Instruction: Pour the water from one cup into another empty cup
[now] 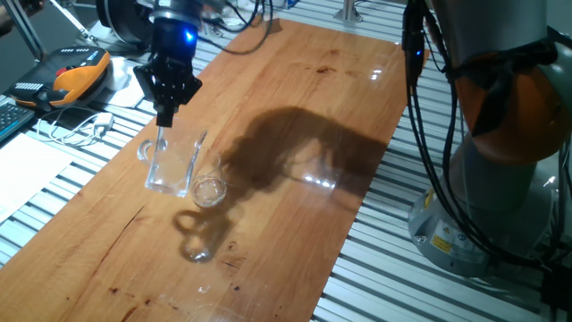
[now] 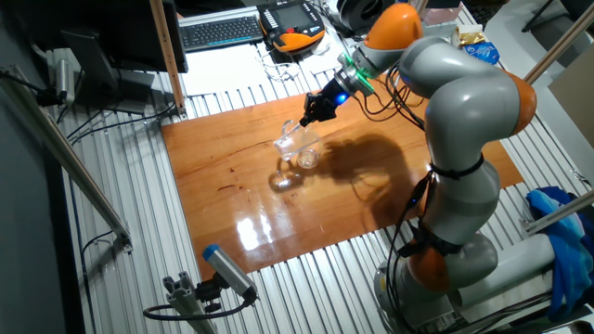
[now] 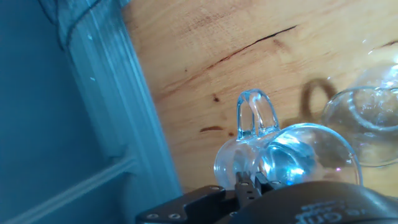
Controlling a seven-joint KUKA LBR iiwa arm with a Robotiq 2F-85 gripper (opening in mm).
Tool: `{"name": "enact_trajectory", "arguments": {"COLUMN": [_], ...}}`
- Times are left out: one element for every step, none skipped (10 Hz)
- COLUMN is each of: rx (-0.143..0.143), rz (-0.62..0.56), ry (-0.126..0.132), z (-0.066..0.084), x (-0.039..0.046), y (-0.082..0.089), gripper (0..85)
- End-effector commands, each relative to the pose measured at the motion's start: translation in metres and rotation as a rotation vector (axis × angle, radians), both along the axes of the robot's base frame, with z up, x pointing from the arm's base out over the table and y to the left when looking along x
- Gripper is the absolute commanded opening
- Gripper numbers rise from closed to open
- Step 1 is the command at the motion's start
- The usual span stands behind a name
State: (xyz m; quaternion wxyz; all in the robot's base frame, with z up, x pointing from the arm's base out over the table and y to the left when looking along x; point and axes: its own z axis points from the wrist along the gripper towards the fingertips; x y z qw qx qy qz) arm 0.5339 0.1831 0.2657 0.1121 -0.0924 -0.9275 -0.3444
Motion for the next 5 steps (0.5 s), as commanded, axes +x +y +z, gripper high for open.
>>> {"name": "enact_trajectory", "arguments": {"rx": [-0.044,-0.067,-0.105,-0.163,-0.197], "rz": [0.026,0.040,0.067,0.108,0.133], "ry": [-0.019,-0.034,-0.064,-0.104,-0.126], "z": [0.005,0.014,0.022,0.032,0.037], "x": [-0.0005,0.0000,0.0004,0.0022,0.0045], "y": [-0.003,-0.007,-0.014,-0.024,-0.032], "gripper": [0.0,0.0,0.0,0.0,0.0]}}
